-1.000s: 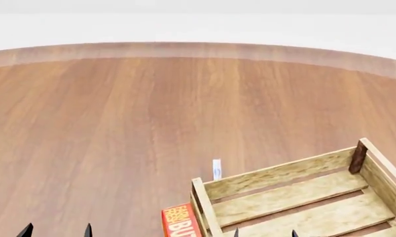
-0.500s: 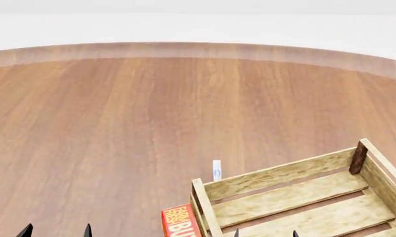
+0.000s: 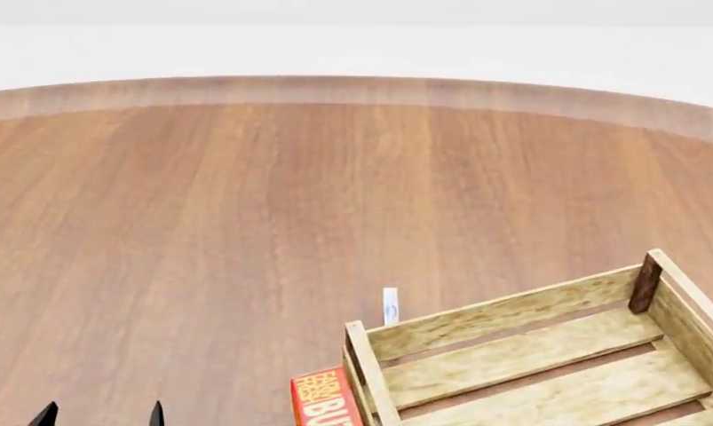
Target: Pick up the tomato sauce, and put it in the wooden tray.
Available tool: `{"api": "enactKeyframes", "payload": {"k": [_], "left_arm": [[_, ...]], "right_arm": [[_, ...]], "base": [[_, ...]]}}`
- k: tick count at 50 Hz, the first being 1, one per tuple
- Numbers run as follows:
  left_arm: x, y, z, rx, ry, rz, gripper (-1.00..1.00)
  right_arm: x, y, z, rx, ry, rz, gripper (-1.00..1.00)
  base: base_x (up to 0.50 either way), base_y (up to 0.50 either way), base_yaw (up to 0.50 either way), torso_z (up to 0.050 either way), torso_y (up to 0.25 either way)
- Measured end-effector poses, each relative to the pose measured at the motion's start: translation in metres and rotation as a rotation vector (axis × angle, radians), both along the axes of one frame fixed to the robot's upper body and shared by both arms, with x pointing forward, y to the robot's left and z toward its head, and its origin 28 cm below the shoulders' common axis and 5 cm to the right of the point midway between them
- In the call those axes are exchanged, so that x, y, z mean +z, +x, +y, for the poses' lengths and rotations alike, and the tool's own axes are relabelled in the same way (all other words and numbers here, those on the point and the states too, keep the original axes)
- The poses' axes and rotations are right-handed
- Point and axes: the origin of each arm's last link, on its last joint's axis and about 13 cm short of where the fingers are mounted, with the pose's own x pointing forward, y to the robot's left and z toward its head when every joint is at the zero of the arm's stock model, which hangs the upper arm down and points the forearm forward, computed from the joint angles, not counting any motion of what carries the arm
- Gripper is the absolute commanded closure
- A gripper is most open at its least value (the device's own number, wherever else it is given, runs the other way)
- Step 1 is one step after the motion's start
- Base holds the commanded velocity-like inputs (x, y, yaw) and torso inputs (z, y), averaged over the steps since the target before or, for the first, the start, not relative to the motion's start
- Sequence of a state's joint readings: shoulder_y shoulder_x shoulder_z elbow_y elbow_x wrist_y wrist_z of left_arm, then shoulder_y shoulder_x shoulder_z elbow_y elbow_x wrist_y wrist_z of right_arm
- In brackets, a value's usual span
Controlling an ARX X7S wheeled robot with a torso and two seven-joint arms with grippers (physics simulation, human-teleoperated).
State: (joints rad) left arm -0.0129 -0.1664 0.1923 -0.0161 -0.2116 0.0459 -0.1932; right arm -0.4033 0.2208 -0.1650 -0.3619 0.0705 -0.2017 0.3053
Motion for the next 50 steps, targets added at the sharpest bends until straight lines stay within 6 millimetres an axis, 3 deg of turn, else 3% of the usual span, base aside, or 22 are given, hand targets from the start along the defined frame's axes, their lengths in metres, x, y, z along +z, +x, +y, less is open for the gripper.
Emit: {"api": "enactKeyframes", "payload": {"k": [11, 26, 50], "left_arm": [[0.0, 0.0, 0.0, 0.001, 0.001, -0.001, -1.0], [0.0, 0.0, 0.0, 0.001, 0.001, -0.002, -1.0], [0.0, 0.0, 0.0, 0.005, 0.002, -0.004, -1.0]], "right_arm": [[0.0, -0.039, -0.002, -0.019, 0.001, -0.019, -1.0], [-0.017, -0.074, 0.001, -0.02, 0.017, 0.032, -1.0], [-0.041, -0.098, 0.005, -0.025, 0.055, 0.119, -1.0]], "base": [[0.0, 0.0, 0.0, 0.0, 0.0], [0.0, 0.0, 0.0, 0.0, 0.0], [0.0, 0.0, 0.0, 0.0, 0.0]]}}
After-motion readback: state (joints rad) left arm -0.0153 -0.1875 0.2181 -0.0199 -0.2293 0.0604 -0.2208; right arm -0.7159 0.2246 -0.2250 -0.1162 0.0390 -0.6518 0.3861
